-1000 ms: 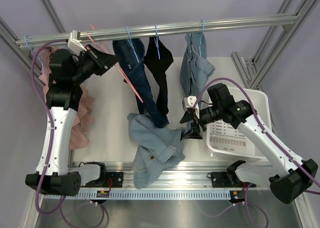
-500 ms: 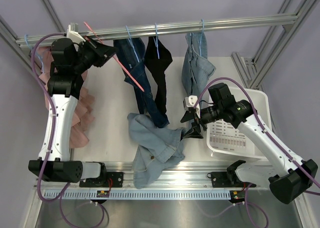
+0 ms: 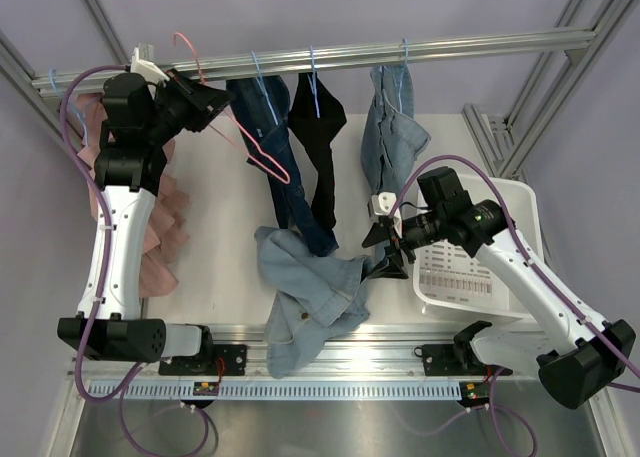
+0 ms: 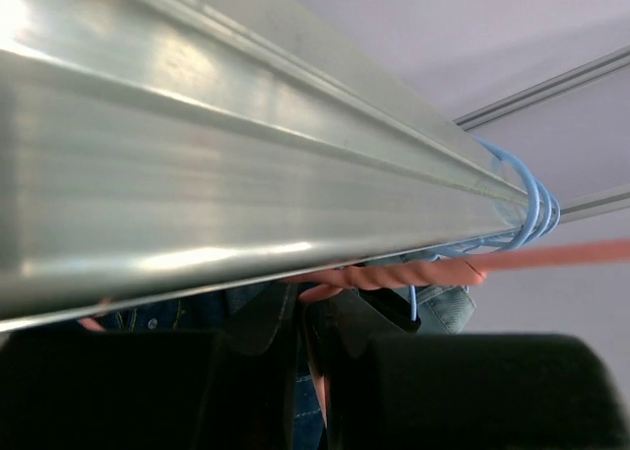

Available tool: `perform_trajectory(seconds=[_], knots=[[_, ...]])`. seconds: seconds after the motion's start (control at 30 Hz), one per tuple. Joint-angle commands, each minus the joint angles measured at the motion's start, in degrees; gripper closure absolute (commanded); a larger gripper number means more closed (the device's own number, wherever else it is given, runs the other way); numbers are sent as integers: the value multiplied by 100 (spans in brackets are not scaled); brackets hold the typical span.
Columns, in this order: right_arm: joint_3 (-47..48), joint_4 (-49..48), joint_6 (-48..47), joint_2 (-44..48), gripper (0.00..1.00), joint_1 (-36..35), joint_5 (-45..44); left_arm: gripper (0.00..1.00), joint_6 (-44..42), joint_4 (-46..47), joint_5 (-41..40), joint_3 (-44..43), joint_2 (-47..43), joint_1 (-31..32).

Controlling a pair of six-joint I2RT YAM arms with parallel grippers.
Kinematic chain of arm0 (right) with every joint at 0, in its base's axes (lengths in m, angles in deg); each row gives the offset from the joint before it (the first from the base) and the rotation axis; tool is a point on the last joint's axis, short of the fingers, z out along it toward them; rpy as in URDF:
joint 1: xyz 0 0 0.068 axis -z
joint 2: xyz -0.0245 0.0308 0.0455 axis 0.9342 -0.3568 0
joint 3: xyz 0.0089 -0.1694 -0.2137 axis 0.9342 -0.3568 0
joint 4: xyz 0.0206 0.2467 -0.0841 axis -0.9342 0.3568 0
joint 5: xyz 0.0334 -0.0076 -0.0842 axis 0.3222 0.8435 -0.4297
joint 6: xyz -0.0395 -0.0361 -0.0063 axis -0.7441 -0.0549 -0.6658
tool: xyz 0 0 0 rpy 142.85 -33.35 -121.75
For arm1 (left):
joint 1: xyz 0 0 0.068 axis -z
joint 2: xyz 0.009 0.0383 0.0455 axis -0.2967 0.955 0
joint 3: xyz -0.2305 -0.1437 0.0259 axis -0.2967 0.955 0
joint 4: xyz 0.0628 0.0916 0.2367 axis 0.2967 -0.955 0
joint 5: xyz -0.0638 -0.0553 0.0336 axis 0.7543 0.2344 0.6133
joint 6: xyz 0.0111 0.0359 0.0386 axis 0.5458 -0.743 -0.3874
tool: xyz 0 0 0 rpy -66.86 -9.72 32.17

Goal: Remove the skirt from the hanger

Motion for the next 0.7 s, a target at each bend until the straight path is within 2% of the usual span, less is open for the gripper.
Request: perform_trajectory(seconds=[0.0,0.23,0.67], knots=[[2,47,-148,61,22,47,163,84,94,-17,-160,-205,66,-37],[20,108,-209,26,22,56,163,78,103,-26,-169,-258,31,-37],[28,179,-262,-27,22,64,145,48,-2,-158,-204,-30,-453,-46]])
